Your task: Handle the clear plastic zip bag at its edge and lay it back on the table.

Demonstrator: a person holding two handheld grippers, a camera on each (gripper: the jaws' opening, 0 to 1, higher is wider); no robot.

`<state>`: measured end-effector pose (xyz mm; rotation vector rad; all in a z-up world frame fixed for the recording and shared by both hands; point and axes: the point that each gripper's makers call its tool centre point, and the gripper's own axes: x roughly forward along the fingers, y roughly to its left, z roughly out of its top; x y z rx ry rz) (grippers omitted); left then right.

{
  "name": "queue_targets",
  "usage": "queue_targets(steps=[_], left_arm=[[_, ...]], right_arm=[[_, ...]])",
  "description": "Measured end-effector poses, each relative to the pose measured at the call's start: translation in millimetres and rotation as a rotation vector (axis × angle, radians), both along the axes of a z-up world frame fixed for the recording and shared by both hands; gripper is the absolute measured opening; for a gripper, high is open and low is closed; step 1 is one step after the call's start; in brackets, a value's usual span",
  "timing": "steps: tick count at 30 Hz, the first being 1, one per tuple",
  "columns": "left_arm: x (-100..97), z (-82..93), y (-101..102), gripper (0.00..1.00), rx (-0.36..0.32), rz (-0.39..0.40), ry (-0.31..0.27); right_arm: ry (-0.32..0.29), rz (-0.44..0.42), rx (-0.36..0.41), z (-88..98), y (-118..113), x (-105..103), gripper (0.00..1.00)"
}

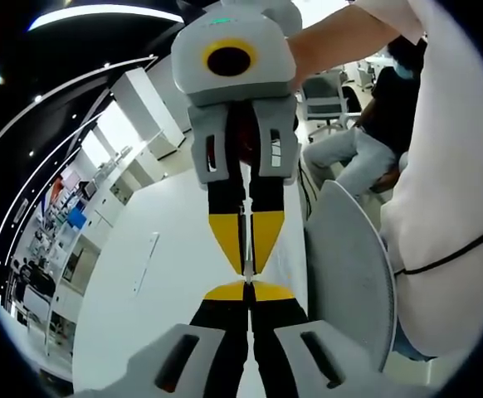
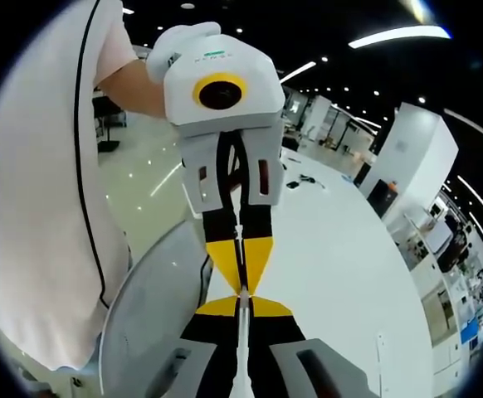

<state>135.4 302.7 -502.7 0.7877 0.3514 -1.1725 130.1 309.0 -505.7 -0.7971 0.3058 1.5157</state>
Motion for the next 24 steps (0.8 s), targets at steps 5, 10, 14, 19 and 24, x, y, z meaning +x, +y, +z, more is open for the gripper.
queue_targets(steps=[5,10,14,19,24], left_arm=[[-0.7,-0.4,-0.4,0.0,0.001,-0.004,-0.002],[-1.7,0.6,-0.7,0.0,-0.002,-0.005,-0.005],[-1.4,1.9,-0.9,0.0,-0.005,-0.008,-0.011],[1.6,3.9,-0.8,0.0,-0.017,-0.012,-0.023],[7.5,6.6,-1.6,0.0,-0.03,-0.026,-0.045]], right_arm=[[0.0,0.0,0.0,-0.3,-0.7,-0.7,0.0],[0.0,0.0,0.0,0.1,-1.3,-0.8,0.0],[-0.002,-0.002,0.001,1.1,-1.5,-0.4,0.0],[-0.006,-0.009,0.001,3.1,-2.0,2.8,0.0],[-0.006,-0.019,0.004,5.5,-3.3,10.1,0.0]])
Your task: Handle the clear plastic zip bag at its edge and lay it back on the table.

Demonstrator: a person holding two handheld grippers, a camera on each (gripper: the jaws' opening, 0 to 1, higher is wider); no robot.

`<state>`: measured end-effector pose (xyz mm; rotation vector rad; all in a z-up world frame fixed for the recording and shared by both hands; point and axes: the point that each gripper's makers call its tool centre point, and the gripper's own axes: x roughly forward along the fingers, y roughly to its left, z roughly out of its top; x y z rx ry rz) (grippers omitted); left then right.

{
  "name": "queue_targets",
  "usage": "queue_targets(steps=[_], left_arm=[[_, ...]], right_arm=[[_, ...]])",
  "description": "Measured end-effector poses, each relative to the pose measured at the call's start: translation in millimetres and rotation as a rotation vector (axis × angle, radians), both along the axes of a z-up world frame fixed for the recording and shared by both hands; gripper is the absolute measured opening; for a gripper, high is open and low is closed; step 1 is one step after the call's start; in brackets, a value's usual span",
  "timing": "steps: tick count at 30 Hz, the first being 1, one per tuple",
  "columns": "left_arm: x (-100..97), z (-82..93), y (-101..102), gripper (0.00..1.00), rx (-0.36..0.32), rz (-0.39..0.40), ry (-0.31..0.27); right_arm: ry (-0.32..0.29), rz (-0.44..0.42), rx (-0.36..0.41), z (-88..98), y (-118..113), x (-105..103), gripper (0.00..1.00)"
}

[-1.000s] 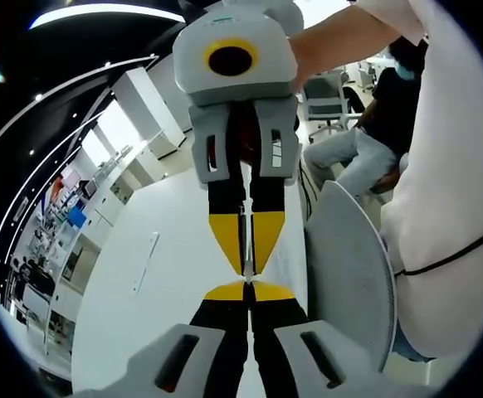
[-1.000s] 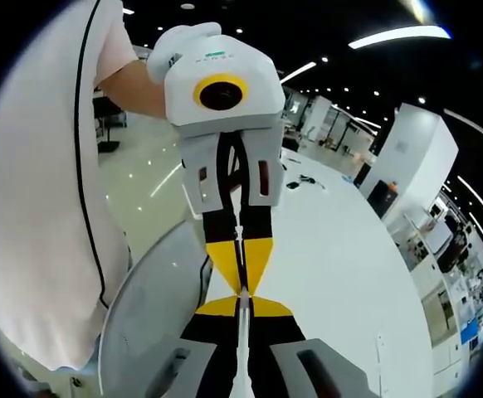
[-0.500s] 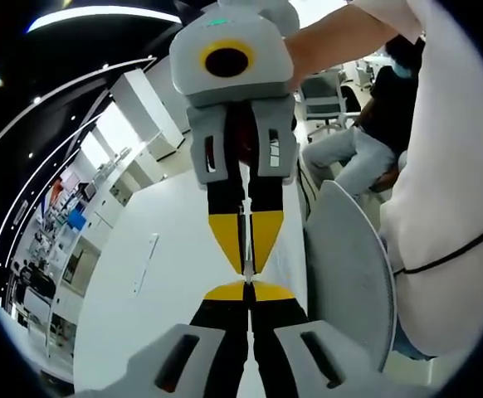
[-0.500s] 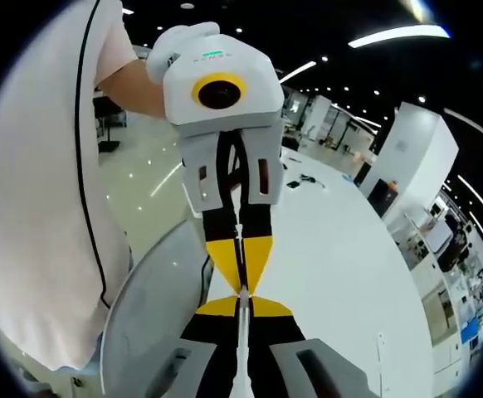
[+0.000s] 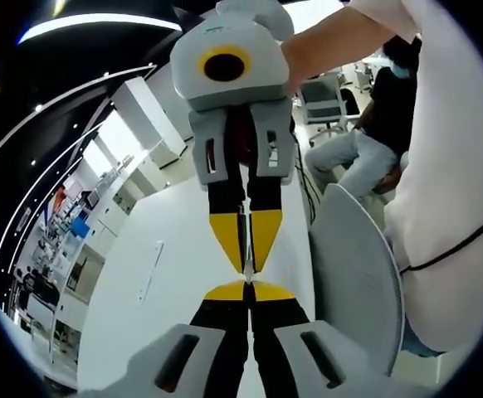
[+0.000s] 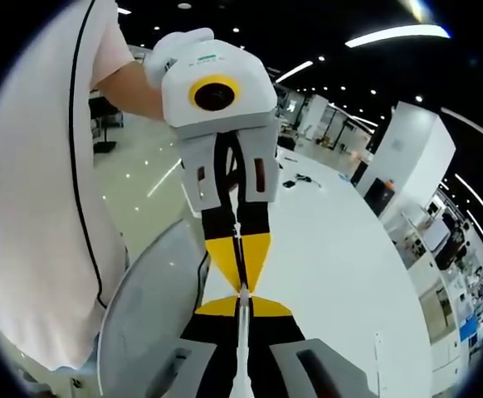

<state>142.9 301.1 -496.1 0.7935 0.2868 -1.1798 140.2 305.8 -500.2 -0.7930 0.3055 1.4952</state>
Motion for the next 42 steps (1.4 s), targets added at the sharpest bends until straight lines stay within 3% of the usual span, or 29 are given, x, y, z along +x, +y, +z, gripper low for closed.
queue_targets(steps=[27,28,29,34,35,36,42], left_arm=[[60.0,6.5,0.2,0.0,-0.016,-0.046,-0.054],[65.3,5.9,2.5,0.0,-0.006,-0.037,-0.058],[67.0,7.3,1.5,0.0,-0.023,-0.044,-0.053],[77.1,1.4,0.1,0.0,-0.02,-0.057,-0.043],[80.7,0.2,0.3,0.0,-0.021,-0.056,-0.039],[83.2,-0.6,0.4,0.0,-0.023,-0.054,-0.035],[96.2,-6.2,2.1,0.0,-0.037,-0.039,-0.005]], right_arm=[[0.013,-0.041,0.0,2.3,-3.2,61.2,0.0],[-0.014,-0.063,-0.025,-1.7,-10.3,72.0,0.0],[0.041,-0.06,0.003,-1.9,-6.2,67.9,0.0],[0.03,-0.048,0.002,-9.5,-5.6,79.4,0.0],[0.093,-0.084,0.018,-11.5,-4.8,80.0,0.0],[0.111,-0.087,0.019,-12.9,-4.3,81.3,0.0],[0.088,-0.067,0.043,-17.1,1.6,95.8,0.05]])
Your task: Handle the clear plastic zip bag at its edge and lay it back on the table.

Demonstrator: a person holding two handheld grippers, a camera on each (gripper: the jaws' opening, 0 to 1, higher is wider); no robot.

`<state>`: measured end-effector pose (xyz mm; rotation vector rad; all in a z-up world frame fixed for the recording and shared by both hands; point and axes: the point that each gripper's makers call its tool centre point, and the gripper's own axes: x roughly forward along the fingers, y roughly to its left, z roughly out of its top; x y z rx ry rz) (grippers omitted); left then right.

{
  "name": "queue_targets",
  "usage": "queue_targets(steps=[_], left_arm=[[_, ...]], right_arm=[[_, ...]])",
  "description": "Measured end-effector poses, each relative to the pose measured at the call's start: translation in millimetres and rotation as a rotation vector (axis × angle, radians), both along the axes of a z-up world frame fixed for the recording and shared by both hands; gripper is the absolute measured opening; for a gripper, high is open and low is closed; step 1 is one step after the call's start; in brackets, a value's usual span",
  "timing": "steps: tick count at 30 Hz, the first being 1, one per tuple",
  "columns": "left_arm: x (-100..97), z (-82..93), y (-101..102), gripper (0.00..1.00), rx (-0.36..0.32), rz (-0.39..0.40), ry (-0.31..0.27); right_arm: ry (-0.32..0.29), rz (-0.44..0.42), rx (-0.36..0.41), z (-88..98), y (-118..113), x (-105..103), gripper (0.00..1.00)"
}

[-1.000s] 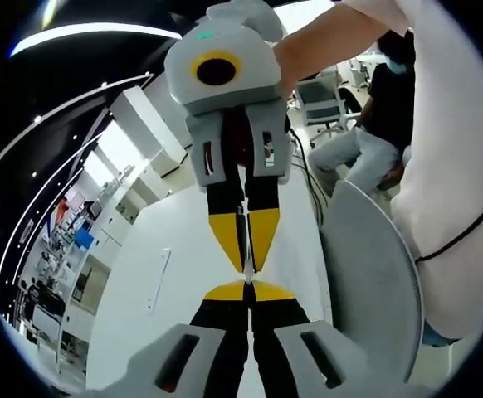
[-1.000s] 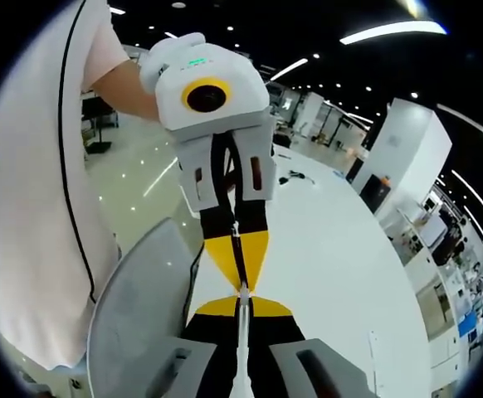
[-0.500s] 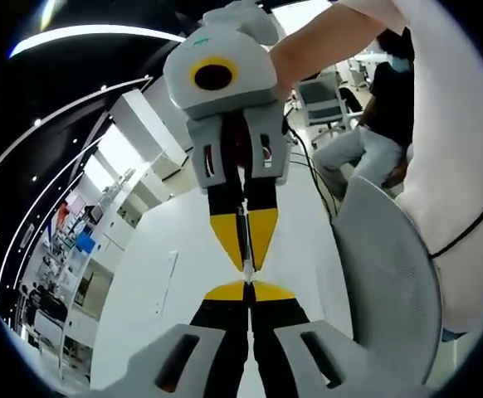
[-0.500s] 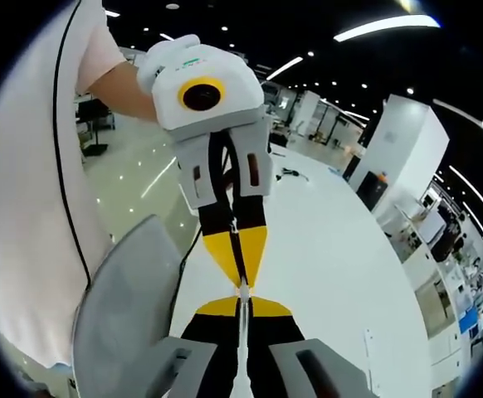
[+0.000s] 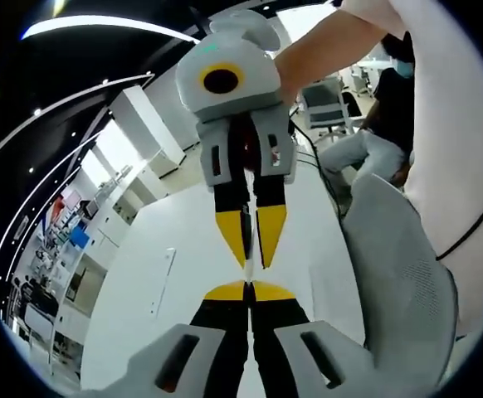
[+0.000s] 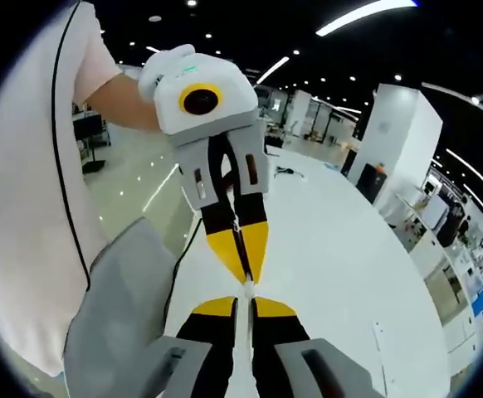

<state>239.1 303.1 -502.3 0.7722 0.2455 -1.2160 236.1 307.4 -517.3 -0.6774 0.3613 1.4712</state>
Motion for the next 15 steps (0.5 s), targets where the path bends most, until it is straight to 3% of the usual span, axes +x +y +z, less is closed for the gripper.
queue_targets(steps=[15], left_arm=[[19.2,-4.0,-0.6,0.0,-0.008,0.012,0.017]], right_arm=[[-0.008,0.004,0.05,6.0,6.9,21.7,0.0]])
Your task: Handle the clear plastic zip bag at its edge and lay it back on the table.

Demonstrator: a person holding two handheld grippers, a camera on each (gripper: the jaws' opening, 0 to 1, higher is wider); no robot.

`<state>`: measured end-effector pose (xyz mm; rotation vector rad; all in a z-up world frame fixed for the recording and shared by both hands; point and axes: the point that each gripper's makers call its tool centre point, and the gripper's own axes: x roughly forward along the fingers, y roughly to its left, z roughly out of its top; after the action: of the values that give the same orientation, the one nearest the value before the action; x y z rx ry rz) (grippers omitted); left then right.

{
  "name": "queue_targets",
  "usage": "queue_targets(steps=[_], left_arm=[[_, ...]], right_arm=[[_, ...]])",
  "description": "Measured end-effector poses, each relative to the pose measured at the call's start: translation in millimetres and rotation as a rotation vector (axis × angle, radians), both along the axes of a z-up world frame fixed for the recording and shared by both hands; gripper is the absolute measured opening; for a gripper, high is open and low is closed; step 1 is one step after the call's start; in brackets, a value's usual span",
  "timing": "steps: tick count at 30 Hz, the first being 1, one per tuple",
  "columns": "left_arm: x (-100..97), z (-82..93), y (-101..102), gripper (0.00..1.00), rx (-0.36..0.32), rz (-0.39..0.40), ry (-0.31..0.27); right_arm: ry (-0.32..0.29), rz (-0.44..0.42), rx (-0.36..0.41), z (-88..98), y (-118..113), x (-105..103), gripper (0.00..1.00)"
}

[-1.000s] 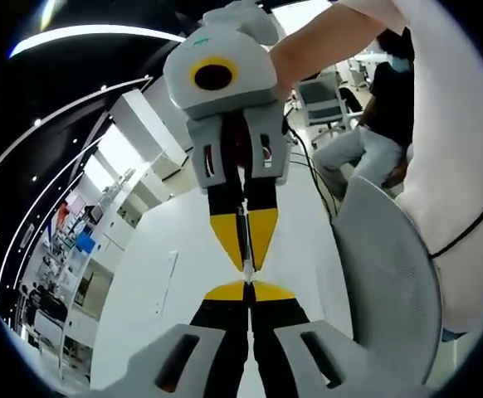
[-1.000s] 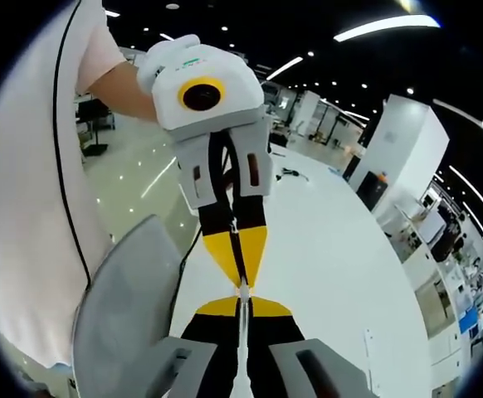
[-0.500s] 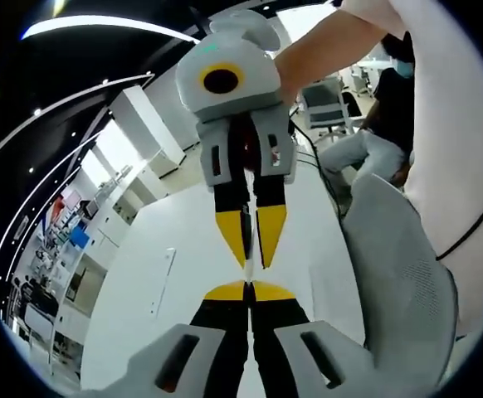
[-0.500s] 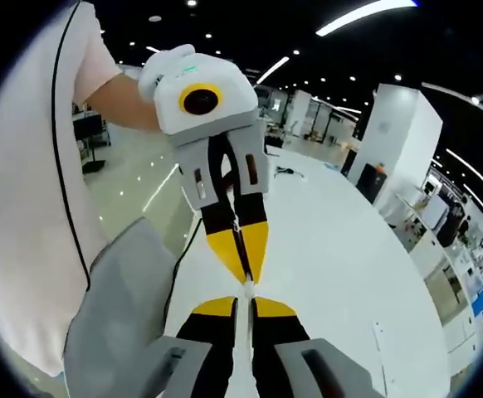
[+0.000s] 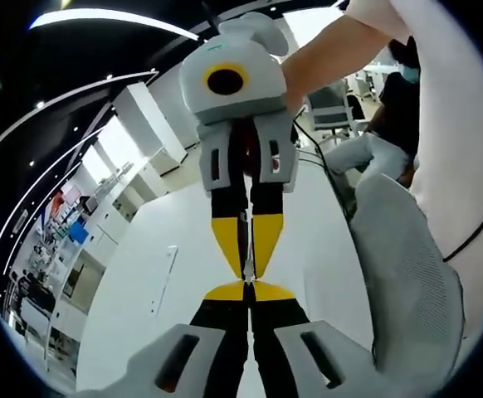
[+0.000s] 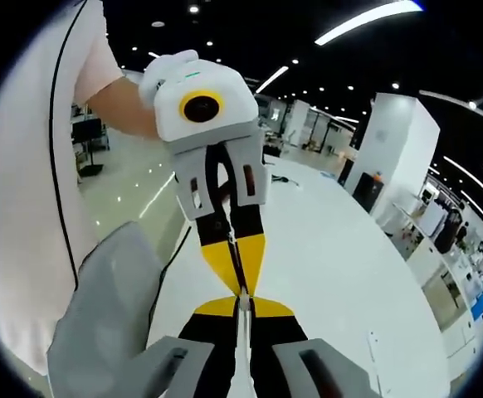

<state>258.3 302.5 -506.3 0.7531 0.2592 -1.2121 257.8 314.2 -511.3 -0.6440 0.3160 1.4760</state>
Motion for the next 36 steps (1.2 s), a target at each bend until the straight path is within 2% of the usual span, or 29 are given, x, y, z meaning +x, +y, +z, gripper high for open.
queue_targets(steps=[12,14,22,36], left_arm=[[4.0,-4.6,-0.4,0.0,0.006,0.001,0.013],[3.7,-4.7,-0.7,0.0,0.004,0.0,0.015],[4.6,-6.0,-1.4,0.0,-0.002,0.001,0.013],[3.1,-8.6,-1.6,0.0,-0.002,-0.008,0.019]], right_arm=[[0.011,0.002,-0.006,-2.9,-1.4,2.6,0.0],[-0.007,0.023,-0.011,-3.5,-2.4,1.4,0.0],[-0.02,0.007,-0.036,-7.4,-4.6,3.1,0.0],[-0.014,0.002,-0.058,-13.8,-9.5,3.6,0.0]])
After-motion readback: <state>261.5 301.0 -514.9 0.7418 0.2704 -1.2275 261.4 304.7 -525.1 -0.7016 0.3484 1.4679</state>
